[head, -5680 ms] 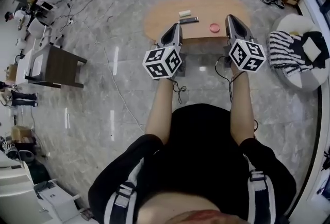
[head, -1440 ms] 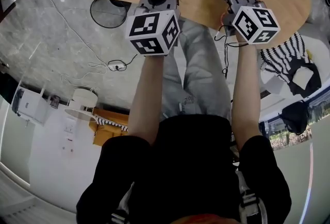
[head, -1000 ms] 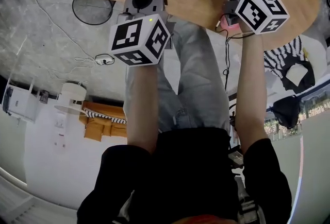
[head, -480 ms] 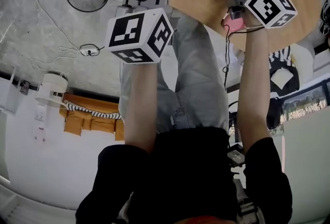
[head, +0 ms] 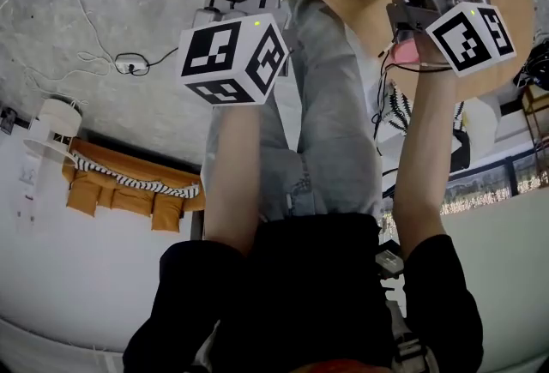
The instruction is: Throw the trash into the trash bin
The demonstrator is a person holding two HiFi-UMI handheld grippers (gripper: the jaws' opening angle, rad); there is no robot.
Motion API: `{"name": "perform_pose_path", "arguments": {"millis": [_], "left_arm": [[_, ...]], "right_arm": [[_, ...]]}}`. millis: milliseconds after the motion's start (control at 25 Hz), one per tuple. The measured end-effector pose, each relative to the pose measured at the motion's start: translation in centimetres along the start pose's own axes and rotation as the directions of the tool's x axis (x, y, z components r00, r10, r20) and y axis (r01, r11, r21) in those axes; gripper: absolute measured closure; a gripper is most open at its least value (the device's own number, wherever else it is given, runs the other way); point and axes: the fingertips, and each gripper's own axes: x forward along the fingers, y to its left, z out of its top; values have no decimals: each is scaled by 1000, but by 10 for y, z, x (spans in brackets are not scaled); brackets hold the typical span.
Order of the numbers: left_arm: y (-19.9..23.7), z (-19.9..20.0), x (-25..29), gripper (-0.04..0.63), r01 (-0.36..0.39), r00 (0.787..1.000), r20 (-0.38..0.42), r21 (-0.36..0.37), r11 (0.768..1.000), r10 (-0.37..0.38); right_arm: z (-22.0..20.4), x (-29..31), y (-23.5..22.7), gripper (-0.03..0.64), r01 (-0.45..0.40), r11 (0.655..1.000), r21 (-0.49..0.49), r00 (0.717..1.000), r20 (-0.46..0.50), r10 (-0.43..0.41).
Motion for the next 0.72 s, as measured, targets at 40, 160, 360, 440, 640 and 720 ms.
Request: {"name": "perform_pose_path", "arguments": {"millis": [40, 160, 360, 440, 640, 720], "left_arm": [[9, 1, -7, 586, -10, 1000, 8, -10, 1000, 10], [38, 4, -28, 586, -46, 998, 34, -45, 998, 48], [111, 2, -68, 586, -122, 990, 52, -103, 987, 128], [140, -4, -85, 586, -161, 985, 52, -104, 981, 167], [183, -17, -119, 586, -216, 971, 66, -171, 961, 230], [201, -24, -131, 586, -229, 966, 71, -204, 952, 248]], "right_arm": [[-2, 5, 12, 600, -16, 1000, -9, 1000, -8, 16], [-12, 28, 51, 600, -79, 996, -30, 996, -40, 78], [-55, 83, 126, 599, -177, 982, -60, 975, -146, 167], [-75, 103, 156, 599, -216, 975, -55, 961, -191, 202], [-115, 134, 205, 598, -265, 963, -51, 931, -275, 242], [-140, 147, 218, 598, -262, 964, -48, 918, -320, 233]]}}
